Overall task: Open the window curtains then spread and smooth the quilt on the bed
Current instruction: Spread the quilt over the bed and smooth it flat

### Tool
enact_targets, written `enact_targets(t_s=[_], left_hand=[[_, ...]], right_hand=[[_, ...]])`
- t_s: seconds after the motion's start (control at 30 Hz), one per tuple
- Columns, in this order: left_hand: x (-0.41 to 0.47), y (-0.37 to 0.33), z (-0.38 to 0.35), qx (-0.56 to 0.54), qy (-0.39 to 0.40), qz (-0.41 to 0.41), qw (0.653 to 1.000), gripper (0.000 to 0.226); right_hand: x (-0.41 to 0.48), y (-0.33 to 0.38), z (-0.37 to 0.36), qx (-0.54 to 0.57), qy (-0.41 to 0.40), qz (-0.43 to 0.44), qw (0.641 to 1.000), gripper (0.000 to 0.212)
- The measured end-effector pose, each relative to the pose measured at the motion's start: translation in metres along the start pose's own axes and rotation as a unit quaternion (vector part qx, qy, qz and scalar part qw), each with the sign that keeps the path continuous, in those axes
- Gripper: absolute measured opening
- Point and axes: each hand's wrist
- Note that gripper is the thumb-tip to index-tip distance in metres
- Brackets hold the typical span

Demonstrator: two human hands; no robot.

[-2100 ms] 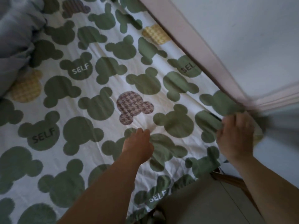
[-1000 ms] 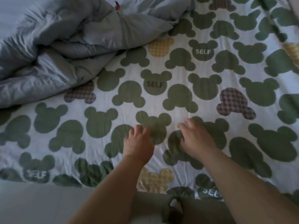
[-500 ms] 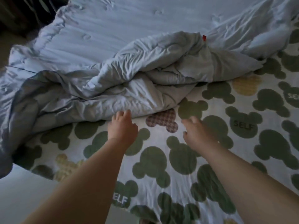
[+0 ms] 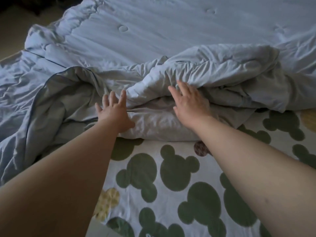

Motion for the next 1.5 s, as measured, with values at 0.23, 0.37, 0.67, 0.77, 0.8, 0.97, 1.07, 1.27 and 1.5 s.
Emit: enact_targets(t_s=[0.23, 0.37, 0.67, 0.77, 0.8, 0.97, 1.07, 1.27, 1.5], left_hand=[[0.032, -0.004, -0.001, -0.030, -0.060, -0.030, 0.997, 0.084], [0.043, -0.001, 0.000, -0.023, -0.066, -0.023, 0.997, 0.085], [0.043, -0.010, 0.004, -0.056, -0.024, -0.031, 0.998, 0.084], [0.039, -0.015, 0.003, -0.033, -0.029, -0.037, 0.998, 0.093], [0.037, -0.016, 0.003, -0.017, -0.027, -0.038, 0.999, 0.097], [0.032, -0.021, 0.002, 0.027, -0.023, -0.045, 0.998, 0.101], [0.029, -0.021, -0.002, 0.054, -0.045, -0.057, 0.996, 0.072], [-0.029, -0.044, -0.015, 0.000, 0.021, -0.090, 0.996, 0.026], [-0.135, -0.076, -0.056, -0.192, 0.062, -0.039, 0.979, 0.036]], right_hand=[[0.043, -0.004, -0.007, -0.132, 0.102, 0.022, 0.986, 0.037], [0.048, -0.008, -0.005, -0.147, 0.103, 0.015, 0.984, 0.037], [0.044, -0.005, 0.005, -0.102, 0.108, 0.018, 0.989, 0.032], [0.032, -0.010, 0.005, -0.014, 0.119, -0.023, 0.993, 0.029], [0.028, -0.011, 0.006, 0.010, 0.122, -0.034, 0.992, 0.028], [0.001, -0.023, 0.011, 0.055, 0.170, -0.038, 0.983, 0.027], [-0.021, -0.031, 0.011, 0.032, 0.231, -0.035, 0.972, 0.016], [-0.076, -0.047, 0.005, 0.012, 0.262, -0.080, 0.962, 0.019], [-0.152, -0.045, 0.019, 0.052, 0.217, -0.032, 0.974, 0.079]])
Point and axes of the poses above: each hand's wrist, its own x-axis towards the middle knuckle, its own z-axis out of the back of the hand, y = z × x, and after that the axes turned 8 degrees about z, right-handed
